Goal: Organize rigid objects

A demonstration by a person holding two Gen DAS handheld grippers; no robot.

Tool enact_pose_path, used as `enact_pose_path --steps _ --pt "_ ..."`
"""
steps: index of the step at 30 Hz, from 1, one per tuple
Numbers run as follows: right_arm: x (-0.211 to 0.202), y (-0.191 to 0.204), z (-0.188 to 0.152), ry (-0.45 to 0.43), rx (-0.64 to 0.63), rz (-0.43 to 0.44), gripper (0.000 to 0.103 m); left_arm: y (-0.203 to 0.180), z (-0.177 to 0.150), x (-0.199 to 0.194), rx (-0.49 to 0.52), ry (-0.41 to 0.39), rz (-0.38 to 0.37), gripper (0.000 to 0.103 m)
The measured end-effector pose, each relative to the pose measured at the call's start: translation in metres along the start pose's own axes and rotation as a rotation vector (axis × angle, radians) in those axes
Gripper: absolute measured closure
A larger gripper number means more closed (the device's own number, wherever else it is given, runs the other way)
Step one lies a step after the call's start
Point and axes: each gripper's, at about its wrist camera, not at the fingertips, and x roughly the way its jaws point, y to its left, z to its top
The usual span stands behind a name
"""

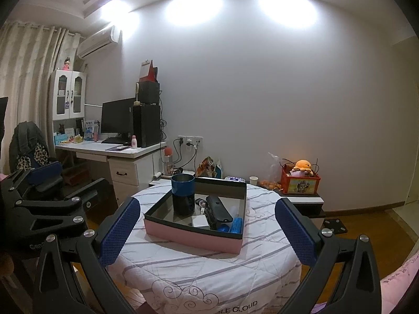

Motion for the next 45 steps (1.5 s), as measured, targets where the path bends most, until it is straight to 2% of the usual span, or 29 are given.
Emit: enact_pose_path --steps 18,40,45 --pt "0.005 0.000 -0.002 0.026 0.001 0.004 0.000 -0.001 -0.003 0.003 0.006 -0.002 0.021 0.000" --pt "0.000 0.001 -0.003 0.005 -0.001 -0.005 0.000 -0.002 -0.002 -0.001 0.006 -0.027 0.015 0.000" --pt "-0.004 0.001 -0.004 -0.025 0.002 -0.006 0.000 -0.002 -0.002 -0.008 -0.017 -0.064 0.010 0.000"
